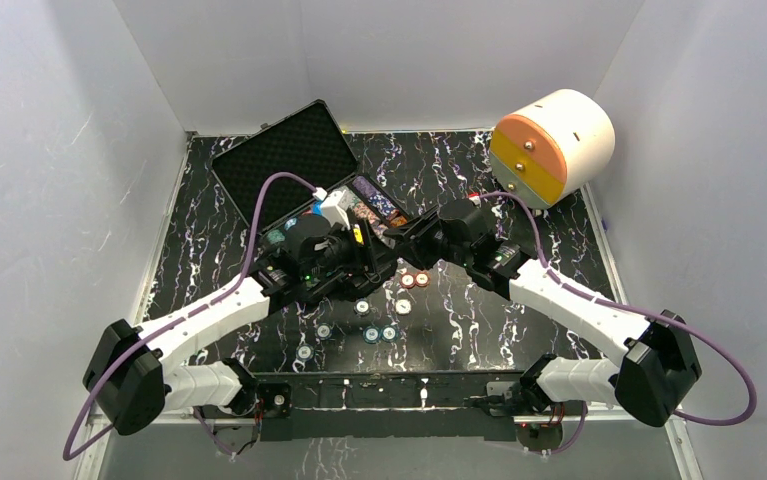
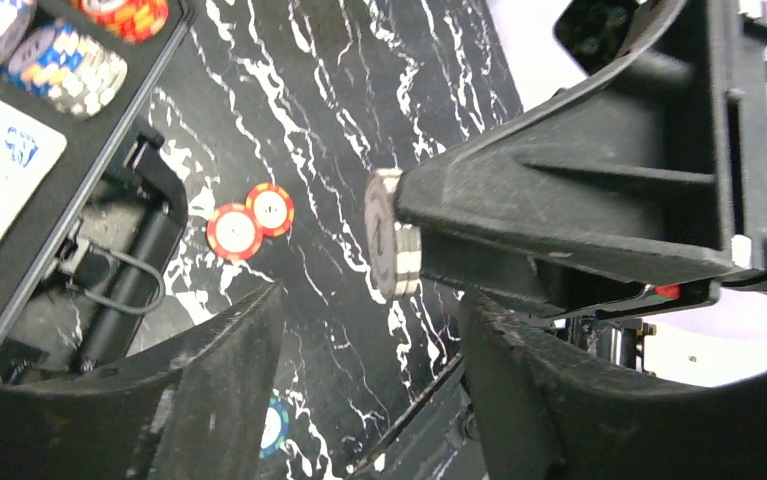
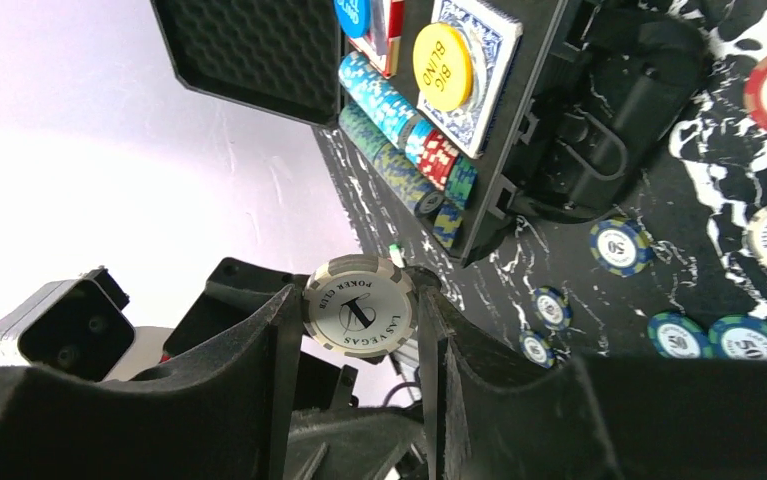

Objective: Pack up texas hold em set

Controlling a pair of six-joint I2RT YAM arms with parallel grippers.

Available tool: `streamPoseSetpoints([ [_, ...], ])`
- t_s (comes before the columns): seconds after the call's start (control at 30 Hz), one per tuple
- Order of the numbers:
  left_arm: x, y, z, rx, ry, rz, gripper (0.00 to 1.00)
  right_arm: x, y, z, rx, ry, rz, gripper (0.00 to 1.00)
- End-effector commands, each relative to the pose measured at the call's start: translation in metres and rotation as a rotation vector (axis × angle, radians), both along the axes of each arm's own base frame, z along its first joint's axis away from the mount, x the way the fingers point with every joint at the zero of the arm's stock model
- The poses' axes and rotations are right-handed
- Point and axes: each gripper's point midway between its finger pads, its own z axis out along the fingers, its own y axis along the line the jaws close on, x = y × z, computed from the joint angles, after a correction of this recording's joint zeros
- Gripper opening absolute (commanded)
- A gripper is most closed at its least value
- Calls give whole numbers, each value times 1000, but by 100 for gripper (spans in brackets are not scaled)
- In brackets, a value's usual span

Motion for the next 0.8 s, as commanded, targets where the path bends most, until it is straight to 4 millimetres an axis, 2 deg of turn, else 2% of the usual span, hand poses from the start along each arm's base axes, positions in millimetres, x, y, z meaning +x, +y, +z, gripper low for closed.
streamPoseSetpoints([
  [0.0,7,-9,36,-95,-105,-2,58,5,6,33,127,-28,-28,42],
  [0.37,16,6,57,-115,-242,69,41,3,9,27,127,4,-21,42],
  [0.5,16,3,58,-99,-280,37,32,3,11,26,135,17,-14,42],
  [0.77,22,3,56,-45,-310,30,26,2,17,23,148,39,4,42],
])
